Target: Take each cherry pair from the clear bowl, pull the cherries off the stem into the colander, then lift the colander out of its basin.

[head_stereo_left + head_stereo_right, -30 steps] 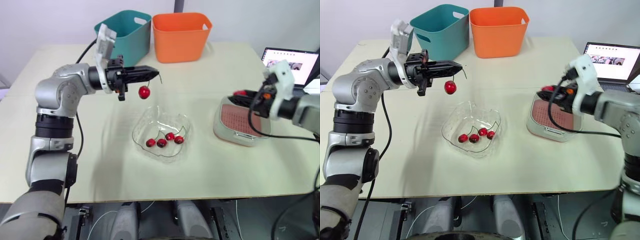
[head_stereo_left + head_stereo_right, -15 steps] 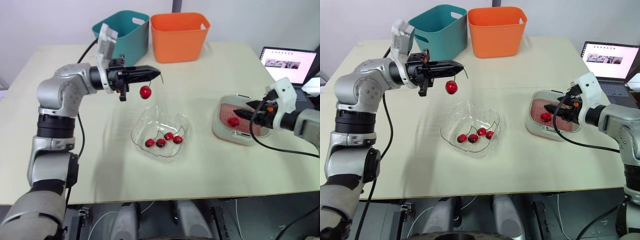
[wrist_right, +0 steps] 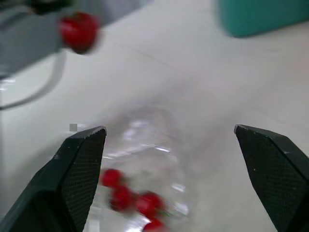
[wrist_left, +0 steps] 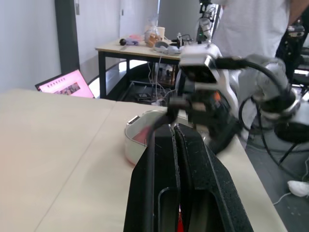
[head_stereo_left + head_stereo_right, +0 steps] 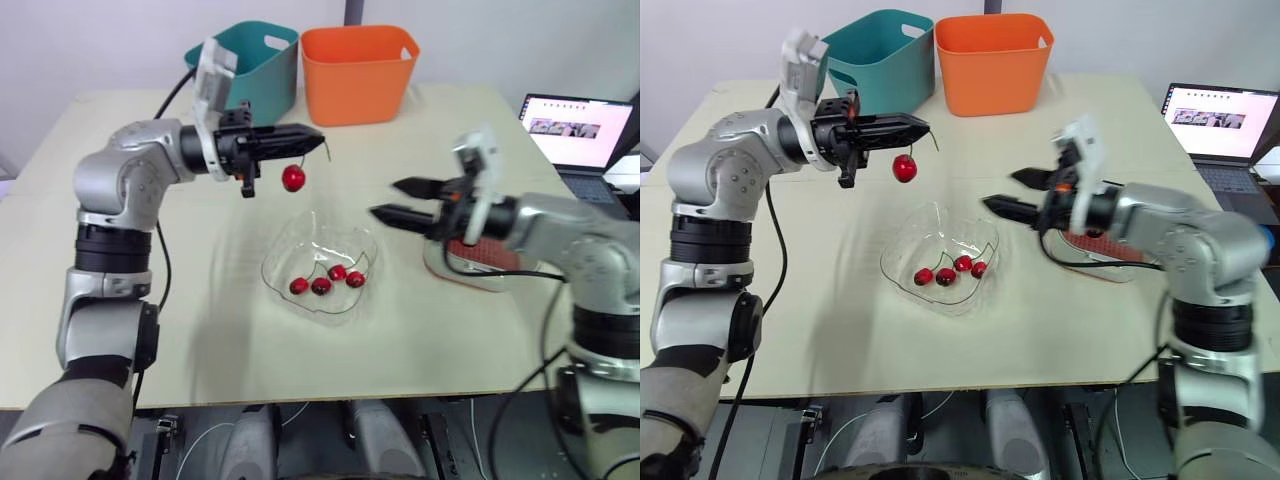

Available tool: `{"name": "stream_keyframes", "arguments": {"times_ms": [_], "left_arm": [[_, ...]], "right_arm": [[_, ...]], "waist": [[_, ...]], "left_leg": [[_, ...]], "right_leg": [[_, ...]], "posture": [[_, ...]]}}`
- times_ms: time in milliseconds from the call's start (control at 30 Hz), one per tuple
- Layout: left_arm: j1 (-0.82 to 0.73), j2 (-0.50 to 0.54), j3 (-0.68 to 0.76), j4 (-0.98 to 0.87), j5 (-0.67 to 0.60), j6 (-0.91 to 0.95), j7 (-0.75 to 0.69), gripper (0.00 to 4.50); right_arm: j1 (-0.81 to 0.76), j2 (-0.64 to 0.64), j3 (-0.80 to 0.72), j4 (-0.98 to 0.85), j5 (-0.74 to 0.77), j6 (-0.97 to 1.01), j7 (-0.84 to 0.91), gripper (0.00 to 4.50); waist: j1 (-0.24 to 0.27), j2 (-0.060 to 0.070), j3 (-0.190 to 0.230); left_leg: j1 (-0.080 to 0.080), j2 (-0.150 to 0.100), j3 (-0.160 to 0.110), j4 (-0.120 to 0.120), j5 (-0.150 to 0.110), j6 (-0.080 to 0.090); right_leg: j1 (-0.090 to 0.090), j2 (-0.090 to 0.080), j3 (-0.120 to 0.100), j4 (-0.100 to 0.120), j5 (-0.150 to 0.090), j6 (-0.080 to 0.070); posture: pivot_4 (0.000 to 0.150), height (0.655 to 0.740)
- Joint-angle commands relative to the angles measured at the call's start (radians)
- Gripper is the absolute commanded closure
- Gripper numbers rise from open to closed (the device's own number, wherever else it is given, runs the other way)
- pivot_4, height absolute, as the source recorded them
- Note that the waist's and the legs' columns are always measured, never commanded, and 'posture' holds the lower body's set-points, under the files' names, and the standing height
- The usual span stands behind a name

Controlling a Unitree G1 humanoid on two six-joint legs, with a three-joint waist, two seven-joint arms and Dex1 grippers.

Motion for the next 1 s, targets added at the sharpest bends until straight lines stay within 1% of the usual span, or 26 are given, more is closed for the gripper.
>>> {"name": "stream_keyframes", "arguments": {"times_ms": [33, 133, 267, 467, 767, 867, 1000], "left_arm": [[-0.013, -0.001, 0.020, -0.044, -0.019, 0.006, 0.012, 4.50], [-0.003, -0.003, 0.022, -0.063, -0.028, 0.014, 0.025, 4.50], [0.009, -0.007, 0.028, -0.082, -0.036, 0.027, 0.039, 4.50], [0.015, -0.011, 0.028, -0.094, -0.042, 0.036, 0.049, 4.50], [0.015, -0.010, 0.025, -0.101, -0.053, 0.043, 0.056, 4.50], [0.016, -0.012, 0.023, -0.101, -0.052, 0.042, 0.057, 4.50], [0.017, -0.013, 0.022, -0.099, -0.051, 0.041, 0.057, 4.50]], "right_arm": [[-0.074, 0.087, -0.032, 0.014, 0.078, 0.019, -0.057, 0.02], [-0.118, 0.171, -0.034, 0.049, 0.111, 0.028, -0.095, 0.02], [-0.140, 0.224, -0.014, 0.071, 0.117, 0.024, -0.121, 0.02], [-0.142, 0.259, 0.023, 0.093, 0.096, 0.010, -0.130, 0.02], [-0.156, 0.296, 0.035, 0.137, 0.070, -0.019, -0.138, 0.02], [-0.157, 0.309, 0.034, 0.145, 0.066, -0.028, -0.145, 0.66], [-0.155, 0.320, 0.036, 0.146, 0.061, -0.032, -0.152, 2.02]], "waist": [[0.002, 0.000, 0.000], [0.001, 0.000, 0.000], [-0.001, 0.000, 0.000], [-0.003, 0.000, 0.000], [-0.003, 0.000, 0.000], [-0.003, 0.000, 0.000], [-0.004, 0.000, 0.000]], "left_leg": [[0.000, 0.000, 0.000, 0.000, 0.000, 0.000], [0.000, 0.000, 0.000, 0.000, 0.000, 0.000], [0.000, 0.000, 0.000, 0.000, 0.000, 0.000], [0.000, 0.000, 0.000, 0.000, 0.000, 0.000], [0.000, 0.000, 0.000, 0.000, 0.000, 0.000], [0.000, 0.000, 0.000, 0.000, 0.000, 0.000], [0.000, 0.000, 0.000, 0.000, 0.000, 0.000]], "right_leg": [[0.000, 0.000, 0.000, 0.000, 0.000, 0.000], [0.000, 0.000, 0.000, 0.000, 0.001, 0.001], [0.000, 0.000, 0.000, 0.000, 0.001, 0.001], [0.000, 0.000, 0.000, 0.000, 0.001, 0.001], [0.000, 0.000, 0.000, 0.000, 0.001, 0.001], [0.000, 0.000, 0.000, 0.000, 0.001, 0.001], [0.000, 0.000, 0.000, 0.000, 0.001, 0.001]], "posture": [[0.150, 0.7400], [0.150, 0.7400], [0.150, 0.7400], [0.150, 0.7400], [0.150, 0.7400], [0.150, 0.7400], [0.150, 0.7400]]}}
